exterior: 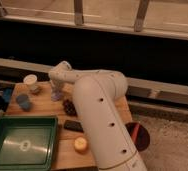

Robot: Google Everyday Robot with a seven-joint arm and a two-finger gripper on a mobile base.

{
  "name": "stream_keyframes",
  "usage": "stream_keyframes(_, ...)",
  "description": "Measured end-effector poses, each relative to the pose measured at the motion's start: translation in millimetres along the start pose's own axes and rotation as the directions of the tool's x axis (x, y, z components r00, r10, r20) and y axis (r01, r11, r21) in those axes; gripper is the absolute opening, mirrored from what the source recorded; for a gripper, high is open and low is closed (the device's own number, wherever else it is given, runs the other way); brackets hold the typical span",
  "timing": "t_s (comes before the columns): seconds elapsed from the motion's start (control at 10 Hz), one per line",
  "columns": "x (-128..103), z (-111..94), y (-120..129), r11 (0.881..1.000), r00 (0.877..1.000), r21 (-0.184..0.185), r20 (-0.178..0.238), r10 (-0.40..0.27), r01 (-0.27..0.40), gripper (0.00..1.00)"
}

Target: Place towel in plastic cup

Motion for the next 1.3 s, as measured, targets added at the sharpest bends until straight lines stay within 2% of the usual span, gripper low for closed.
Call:
stream_keyframes(0.1, 0, -7, 0, 1.0, 1.0, 0.002, 0.014, 0.001, -0.001, 0.05)
stream_keyframes(0.2, -1, -16, -1, 1.0, 1.0, 0.003, 0.03, 0.002, -0.002, 0.01)
stream_keyframes(0.5, -10, -61, 6, 1.0, 0.994, -0.002, 0.109, -0.016, 0.017, 0.0)
stream_keyframes(0.7, -15, -95, 32, 0.996, 0.985, -0.021, 0.155, -0.078, 0.082, 0.0)
stream_keyframes(0.8, -13, -102, 46, 0.993, 0.981, -0.036, 0.163, -0.104, 0.111, 0.0)
stream_keyframes(0.9, -11, -107, 66, 0.986, 0.976, -0.071, 0.17, -0.135, 0.149, 0.0)
stream_keyframes(1.0, -6, -106, 95, 0.968, 0.97, -0.142, 0.158, -0.183, 0.206, 0.0)
stream_keyframes(1.1, -1, -107, 115, 0.947, 0.964, -0.203, 0.146, -0.222, 0.249, 0.0)
stream_keyframes(1.2, 2, -109, 128, 0.928, 0.957, -0.247, 0.144, -0.25, 0.279, 0.0)
stream_keyframes(1.3, 5, -113, 141, 0.903, 0.949, -0.297, 0.147, -0.279, 0.312, 0.0)
